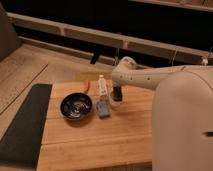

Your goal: Place the eraser in the ceramic cup

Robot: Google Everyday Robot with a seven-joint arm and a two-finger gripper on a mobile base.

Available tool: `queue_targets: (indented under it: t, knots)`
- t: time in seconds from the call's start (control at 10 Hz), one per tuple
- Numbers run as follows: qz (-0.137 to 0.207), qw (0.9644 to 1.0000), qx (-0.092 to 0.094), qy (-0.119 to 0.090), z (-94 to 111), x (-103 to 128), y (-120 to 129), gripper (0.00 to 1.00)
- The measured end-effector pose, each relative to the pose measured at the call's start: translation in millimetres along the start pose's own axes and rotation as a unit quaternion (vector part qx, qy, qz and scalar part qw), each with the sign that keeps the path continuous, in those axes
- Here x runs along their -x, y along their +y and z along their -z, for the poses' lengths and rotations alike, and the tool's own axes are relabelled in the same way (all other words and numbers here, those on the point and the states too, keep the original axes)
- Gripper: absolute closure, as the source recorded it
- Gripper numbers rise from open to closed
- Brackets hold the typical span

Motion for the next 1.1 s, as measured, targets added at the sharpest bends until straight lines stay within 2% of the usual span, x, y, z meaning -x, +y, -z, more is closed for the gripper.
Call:
queue_targets:
  t: [0.5, 1.1]
  knots:
    - [0.004, 1.0000, 0.003, -0.006, -3, 10, 4, 1.00]
    - [0.015, 0.9995, 0.018, -0.019, 1, 17, 20, 1.00]
